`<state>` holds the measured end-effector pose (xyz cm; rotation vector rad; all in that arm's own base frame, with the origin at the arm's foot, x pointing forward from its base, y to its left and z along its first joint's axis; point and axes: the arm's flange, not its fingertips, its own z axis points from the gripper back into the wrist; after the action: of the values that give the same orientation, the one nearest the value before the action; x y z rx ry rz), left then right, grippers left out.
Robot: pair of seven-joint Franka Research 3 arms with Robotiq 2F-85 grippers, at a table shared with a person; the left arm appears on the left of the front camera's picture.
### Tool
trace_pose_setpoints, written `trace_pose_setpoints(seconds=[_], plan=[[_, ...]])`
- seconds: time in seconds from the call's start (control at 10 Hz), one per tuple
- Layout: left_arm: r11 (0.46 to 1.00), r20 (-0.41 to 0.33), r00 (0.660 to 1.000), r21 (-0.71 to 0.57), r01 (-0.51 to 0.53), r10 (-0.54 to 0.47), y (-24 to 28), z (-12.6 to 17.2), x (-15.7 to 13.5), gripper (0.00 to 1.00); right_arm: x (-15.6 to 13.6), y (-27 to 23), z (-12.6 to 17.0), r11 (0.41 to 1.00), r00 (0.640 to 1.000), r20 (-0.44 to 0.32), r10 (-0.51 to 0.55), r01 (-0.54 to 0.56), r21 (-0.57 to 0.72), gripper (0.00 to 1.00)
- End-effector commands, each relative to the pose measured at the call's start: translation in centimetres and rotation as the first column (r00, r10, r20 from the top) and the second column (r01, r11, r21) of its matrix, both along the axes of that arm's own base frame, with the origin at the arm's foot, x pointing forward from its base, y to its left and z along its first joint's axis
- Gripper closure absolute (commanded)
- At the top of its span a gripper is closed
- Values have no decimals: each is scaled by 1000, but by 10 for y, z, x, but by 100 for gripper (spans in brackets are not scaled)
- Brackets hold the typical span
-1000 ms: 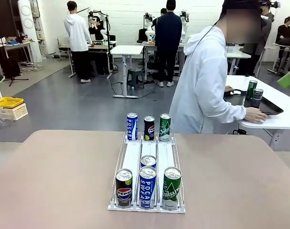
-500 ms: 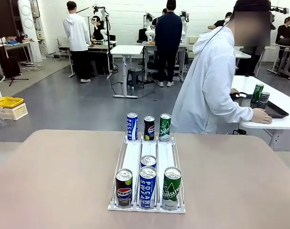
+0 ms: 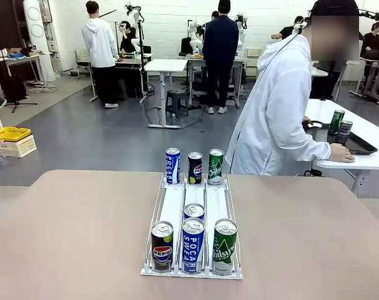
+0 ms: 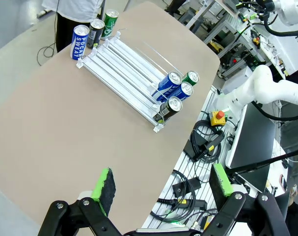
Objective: Retrieve and hand over the desired beverage to the person.
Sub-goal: Place the picked can on the Handle tray extended by the person.
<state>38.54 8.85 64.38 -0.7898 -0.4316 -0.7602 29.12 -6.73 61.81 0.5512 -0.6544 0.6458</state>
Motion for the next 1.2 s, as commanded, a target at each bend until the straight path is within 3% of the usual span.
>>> trace_pose_setpoints(seconds=[0.0, 1.1], plan=[[1000, 16, 1000, -16, 14, -14, 1, 0, -1, 0, 1, -2, 1, 1000, 1000, -8, 10, -10, 7, 0], [1000, 16, 1000, -16, 14, -14, 1, 0, -1, 0, 1, -2, 1, 1000, 1000, -8, 10, -10, 7, 0]])
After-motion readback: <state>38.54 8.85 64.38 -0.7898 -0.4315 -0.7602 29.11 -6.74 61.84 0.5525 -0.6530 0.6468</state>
